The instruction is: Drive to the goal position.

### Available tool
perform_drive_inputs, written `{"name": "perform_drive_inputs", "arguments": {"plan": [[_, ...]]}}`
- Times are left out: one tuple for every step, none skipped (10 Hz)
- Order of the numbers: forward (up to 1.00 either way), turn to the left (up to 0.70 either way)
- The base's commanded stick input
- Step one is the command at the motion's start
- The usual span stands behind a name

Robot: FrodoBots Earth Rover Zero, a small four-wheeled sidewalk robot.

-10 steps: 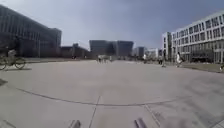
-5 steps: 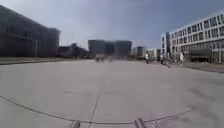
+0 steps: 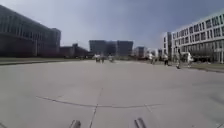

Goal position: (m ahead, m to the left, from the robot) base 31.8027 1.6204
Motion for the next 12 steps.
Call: {"name": "perform_drive_inputs", "arguments": {"plan": [[0.85,0.01],[0.85,0.01],[0.85,0.01],[0.85,0.01],[0.85,0.01],[0.85,-0.08],[0.85,-0.24],[0.85,-0.29],[0.85,-0.22],[0.85,0.00],[0.85,0.01],[0.85,0.01]]}}
